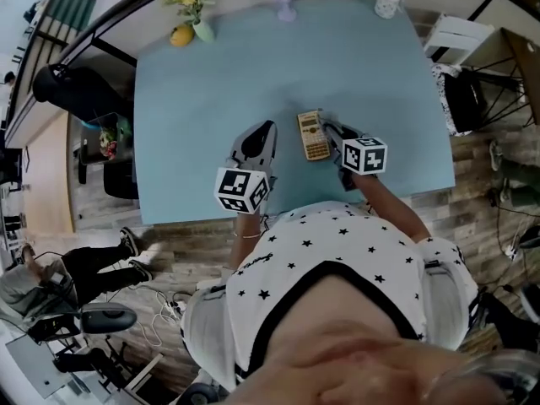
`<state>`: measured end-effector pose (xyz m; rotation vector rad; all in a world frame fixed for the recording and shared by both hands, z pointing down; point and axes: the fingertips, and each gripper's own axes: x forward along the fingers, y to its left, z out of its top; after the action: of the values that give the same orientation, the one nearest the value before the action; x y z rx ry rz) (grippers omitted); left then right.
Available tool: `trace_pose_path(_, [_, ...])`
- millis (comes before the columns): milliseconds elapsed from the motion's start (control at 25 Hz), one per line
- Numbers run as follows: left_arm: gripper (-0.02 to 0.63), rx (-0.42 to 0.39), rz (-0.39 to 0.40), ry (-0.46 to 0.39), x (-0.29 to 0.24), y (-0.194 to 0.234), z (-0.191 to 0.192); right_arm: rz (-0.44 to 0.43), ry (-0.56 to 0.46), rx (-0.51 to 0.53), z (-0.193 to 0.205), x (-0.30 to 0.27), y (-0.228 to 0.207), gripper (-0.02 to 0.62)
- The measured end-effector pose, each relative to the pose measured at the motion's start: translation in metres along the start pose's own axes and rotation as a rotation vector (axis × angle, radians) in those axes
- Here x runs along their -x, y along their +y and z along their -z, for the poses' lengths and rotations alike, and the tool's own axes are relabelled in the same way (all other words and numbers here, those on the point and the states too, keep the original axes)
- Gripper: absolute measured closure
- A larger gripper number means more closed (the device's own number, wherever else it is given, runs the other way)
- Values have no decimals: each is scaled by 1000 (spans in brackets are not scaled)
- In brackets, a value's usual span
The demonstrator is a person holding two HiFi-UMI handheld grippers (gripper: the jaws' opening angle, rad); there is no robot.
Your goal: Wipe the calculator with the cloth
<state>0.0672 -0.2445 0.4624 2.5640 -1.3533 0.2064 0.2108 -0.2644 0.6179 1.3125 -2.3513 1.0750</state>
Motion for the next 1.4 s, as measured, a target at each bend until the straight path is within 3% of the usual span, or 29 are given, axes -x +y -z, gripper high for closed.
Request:
trace_pose_path(280, [571,-4,-41,-2,10,7,-5,-111,-172,83,-63,18,42,546])
trace_pose_path(520, [571,-11,-65,-7,14,14,-9,-180,-271,140,-94,31,72,546])
trace_pose_path(1400, [571,-14,-74,-16,16,12,-9,-221,-278,145,-95,37,84,551])
